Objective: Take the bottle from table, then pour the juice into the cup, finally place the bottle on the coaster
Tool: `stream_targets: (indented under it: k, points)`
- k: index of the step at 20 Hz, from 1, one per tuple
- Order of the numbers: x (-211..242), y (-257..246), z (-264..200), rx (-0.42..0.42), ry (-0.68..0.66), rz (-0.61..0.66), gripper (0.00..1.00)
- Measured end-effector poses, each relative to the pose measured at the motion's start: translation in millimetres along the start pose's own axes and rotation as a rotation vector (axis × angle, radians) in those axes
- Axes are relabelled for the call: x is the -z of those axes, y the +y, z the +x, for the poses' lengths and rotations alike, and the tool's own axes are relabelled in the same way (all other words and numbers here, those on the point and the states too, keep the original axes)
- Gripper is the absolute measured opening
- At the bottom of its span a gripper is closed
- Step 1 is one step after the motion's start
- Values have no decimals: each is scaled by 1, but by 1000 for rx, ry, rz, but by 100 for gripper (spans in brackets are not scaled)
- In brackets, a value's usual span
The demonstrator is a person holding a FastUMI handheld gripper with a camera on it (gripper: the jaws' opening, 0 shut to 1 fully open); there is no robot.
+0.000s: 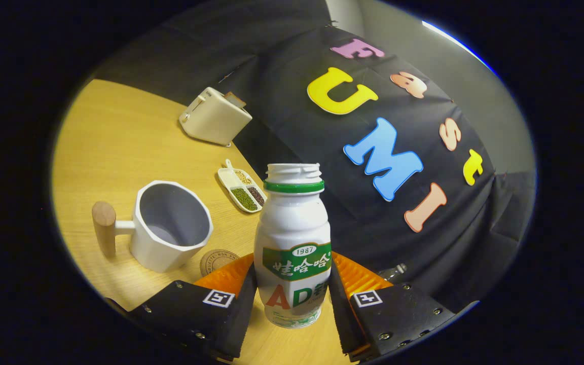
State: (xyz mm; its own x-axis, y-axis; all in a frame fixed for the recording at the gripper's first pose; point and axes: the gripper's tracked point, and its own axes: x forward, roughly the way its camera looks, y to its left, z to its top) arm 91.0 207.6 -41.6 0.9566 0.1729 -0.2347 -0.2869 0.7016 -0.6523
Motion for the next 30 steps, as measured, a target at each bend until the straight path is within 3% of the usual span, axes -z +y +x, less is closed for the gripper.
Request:
stream_targets:
  k: [18, 30]
  points:
    - [-11, 31, 49, -173, -96, 659, 70]
    - [-2, 31, 59, -157, -119, 754, 70]
